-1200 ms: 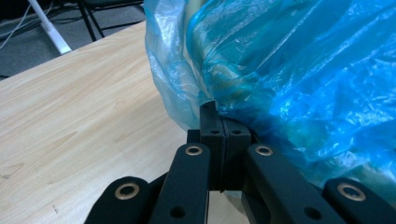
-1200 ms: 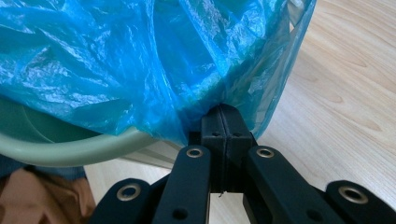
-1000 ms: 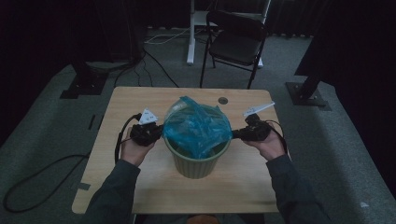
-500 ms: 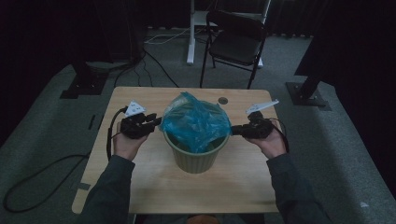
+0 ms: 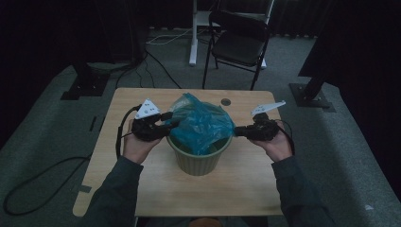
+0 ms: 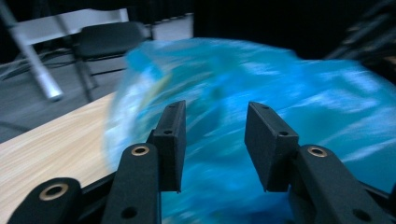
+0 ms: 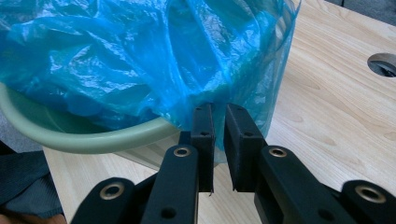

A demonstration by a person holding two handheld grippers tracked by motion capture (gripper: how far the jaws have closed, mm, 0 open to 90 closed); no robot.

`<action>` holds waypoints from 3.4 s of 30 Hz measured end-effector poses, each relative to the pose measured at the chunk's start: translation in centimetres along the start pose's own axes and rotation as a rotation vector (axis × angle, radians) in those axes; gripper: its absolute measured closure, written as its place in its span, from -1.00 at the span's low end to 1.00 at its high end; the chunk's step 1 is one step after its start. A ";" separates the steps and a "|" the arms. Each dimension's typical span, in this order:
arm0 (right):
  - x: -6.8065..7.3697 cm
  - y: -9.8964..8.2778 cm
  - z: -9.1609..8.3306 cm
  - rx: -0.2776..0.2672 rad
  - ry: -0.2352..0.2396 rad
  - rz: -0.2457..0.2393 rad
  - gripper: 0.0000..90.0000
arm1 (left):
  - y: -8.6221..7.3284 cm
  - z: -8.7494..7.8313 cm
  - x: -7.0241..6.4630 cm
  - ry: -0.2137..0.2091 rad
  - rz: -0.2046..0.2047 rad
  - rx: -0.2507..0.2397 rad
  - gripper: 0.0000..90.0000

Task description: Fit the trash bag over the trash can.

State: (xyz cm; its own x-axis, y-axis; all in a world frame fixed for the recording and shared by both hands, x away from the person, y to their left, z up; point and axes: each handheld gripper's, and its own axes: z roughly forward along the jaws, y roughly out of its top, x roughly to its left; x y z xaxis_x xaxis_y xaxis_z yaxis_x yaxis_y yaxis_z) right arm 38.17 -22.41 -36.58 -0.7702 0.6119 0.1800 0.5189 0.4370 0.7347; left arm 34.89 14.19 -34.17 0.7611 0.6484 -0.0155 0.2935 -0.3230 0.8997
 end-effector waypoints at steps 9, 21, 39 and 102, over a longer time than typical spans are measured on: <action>0.5 0.2 -0.2 -0.006 0.007 -0.014 0.86 | 0.3 1.6 -1.4 -0.069 0.075 0.080 0.38; 1.8 -0.1 -0.7 -0.001 0.075 -0.049 1.00 | -1.6 0.1 -2.0 -0.046 0.100 0.088 1.00; 4.1 1.1 -0.9 -0.082 0.033 -0.165 0.62 | -4.6 -3.0 -2.6 -0.029 0.070 0.069 0.99; 6.6 -2.2 2.6 0.042 0.234 -0.192 1.00 | -7.9 -3.9 -0.4 0.046 -0.087 0.020 0.51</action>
State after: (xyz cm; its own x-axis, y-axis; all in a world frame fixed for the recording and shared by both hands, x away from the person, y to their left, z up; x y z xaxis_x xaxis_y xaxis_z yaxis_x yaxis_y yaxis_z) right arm 32.91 -17.58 -38.74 -0.9176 0.3491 0.1899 0.3667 0.5594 0.7434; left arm 30.01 19.21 -39.57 0.7050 0.7056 -0.0721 0.3688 -0.2778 0.8870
